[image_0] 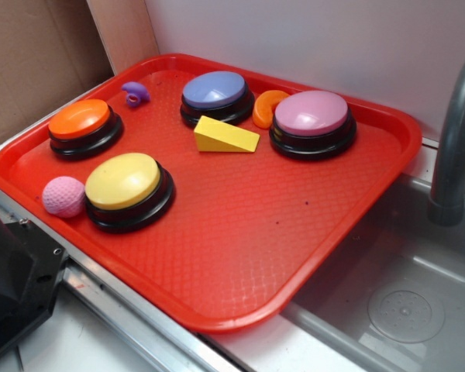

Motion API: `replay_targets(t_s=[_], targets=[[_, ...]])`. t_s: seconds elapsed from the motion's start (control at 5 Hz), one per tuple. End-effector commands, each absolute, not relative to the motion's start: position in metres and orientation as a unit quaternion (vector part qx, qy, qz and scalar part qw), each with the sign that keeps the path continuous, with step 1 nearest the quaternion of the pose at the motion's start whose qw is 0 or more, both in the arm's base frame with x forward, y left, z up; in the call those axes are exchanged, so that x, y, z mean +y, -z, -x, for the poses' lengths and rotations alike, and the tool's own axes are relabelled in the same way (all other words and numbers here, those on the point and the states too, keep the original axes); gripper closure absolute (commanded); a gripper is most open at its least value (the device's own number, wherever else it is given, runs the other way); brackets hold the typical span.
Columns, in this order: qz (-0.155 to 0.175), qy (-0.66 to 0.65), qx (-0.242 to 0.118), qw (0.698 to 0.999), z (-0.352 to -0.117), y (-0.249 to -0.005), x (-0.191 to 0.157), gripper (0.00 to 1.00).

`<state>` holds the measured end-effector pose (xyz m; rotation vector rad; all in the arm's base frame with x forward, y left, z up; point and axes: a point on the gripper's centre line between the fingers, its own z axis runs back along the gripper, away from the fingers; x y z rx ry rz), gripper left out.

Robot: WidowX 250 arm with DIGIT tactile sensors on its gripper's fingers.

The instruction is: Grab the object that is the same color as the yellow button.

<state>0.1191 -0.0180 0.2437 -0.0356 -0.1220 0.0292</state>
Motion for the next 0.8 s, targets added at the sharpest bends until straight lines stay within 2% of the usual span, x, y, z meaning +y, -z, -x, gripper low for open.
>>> replay_targets(t_s=[0.0,0.4,0.6], targets=[[0.018,-0.015,-0.061,0.998,-0.119,-0.244,-0.018,0.00],[-0.009,0.123,-0.059,0.991,-0.153,-0.219,-0.014,0.00],[-0.021,0.194,-0.069,0.978,-0.174,-0.204,-0.010,0.00]])
